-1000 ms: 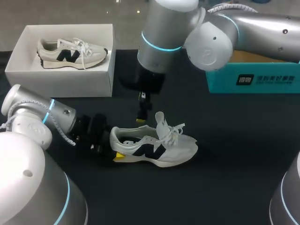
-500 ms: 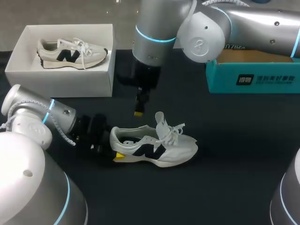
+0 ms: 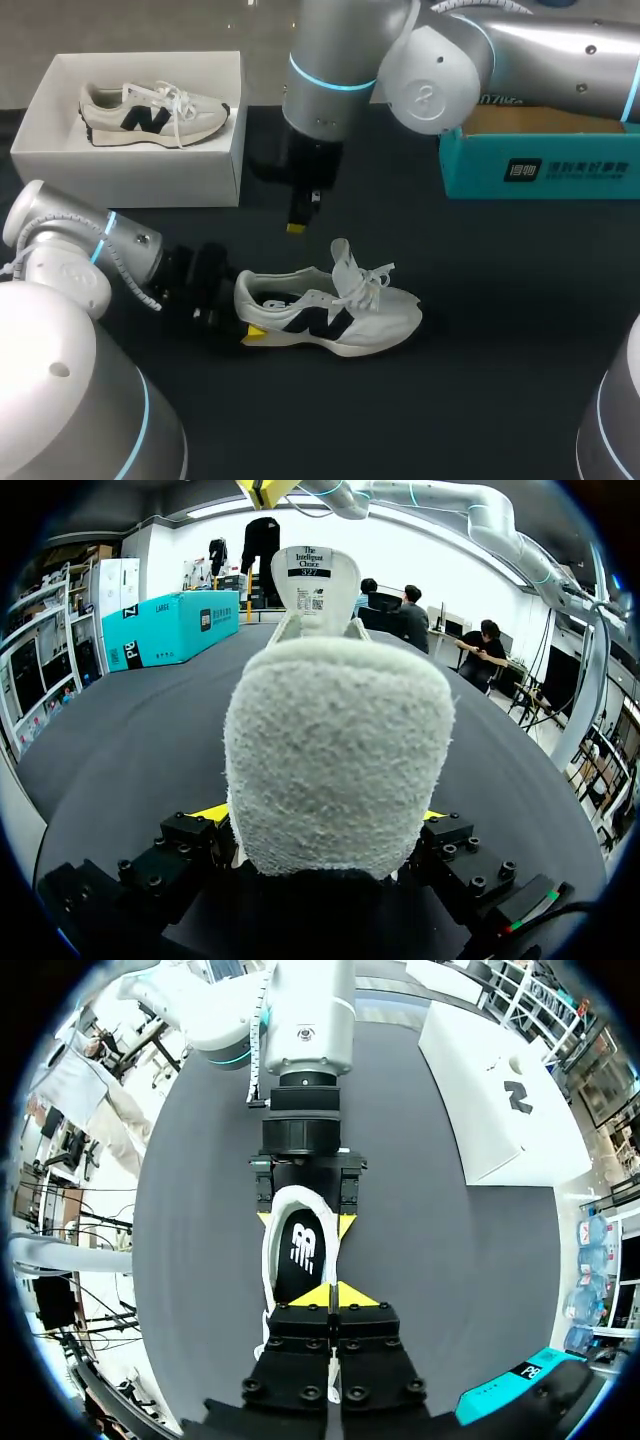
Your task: Take the shoe out of the shoebox, open the shoe tongue, remove and reinsert the insole, then place the shoe into the shoebox
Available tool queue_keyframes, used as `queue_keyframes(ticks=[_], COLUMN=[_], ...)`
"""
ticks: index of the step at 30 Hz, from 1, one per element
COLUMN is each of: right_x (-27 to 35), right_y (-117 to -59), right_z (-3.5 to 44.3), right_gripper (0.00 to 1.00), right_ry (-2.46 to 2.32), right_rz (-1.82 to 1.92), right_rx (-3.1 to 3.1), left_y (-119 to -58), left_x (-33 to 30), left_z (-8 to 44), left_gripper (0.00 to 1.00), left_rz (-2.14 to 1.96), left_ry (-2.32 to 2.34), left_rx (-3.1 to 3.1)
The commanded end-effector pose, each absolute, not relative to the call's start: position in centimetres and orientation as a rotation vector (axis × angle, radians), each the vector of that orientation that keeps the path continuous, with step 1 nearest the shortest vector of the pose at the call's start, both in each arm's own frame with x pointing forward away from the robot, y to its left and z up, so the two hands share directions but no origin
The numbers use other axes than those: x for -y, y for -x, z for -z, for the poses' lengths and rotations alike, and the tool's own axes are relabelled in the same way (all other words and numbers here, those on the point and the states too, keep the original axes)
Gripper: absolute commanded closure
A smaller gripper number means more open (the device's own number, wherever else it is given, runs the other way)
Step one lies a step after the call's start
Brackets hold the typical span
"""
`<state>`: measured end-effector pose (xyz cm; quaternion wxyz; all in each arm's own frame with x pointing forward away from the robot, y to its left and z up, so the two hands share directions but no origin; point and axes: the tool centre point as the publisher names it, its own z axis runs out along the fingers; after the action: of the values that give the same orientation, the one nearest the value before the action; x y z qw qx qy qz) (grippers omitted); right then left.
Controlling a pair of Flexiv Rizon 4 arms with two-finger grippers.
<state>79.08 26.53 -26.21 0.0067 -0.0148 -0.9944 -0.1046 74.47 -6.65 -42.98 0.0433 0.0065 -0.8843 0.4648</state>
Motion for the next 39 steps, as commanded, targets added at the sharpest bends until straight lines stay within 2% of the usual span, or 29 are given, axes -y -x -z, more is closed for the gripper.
queue_keyframes(ticks=[1, 5, 22, 39], right_x=[-26.6, -26.5, -26.5, -27.0], right_y=[-78.7, -78.3, -78.3, -76.6], right_z=[28.5, 29.9, 29.9, 33.2], right_gripper=[1.0, 1.0, 1.0, 1.0], right_ry=[0.066, 0.134, 0.134, 0.145], right_rz=[0.257, 0.103, 0.103, 0.0], right_rx=[3.126, 3.144, 3.144, 3.193], left_y=[-74.7, -74.7, -74.7, -74.7], left_x=[6.6, 6.6, 6.6, 6.6], left_z=[43.5, 43.5, 43.5, 43.5], left_gripper=[1.0, 1.0, 1.0, 1.0], left_rz=[-1.417, -1.417, -1.417, -1.417], left_ry=[-0.019, -0.019, -0.019, -0.019], left_rx=[2.706, 2.706, 2.706, 2.706])
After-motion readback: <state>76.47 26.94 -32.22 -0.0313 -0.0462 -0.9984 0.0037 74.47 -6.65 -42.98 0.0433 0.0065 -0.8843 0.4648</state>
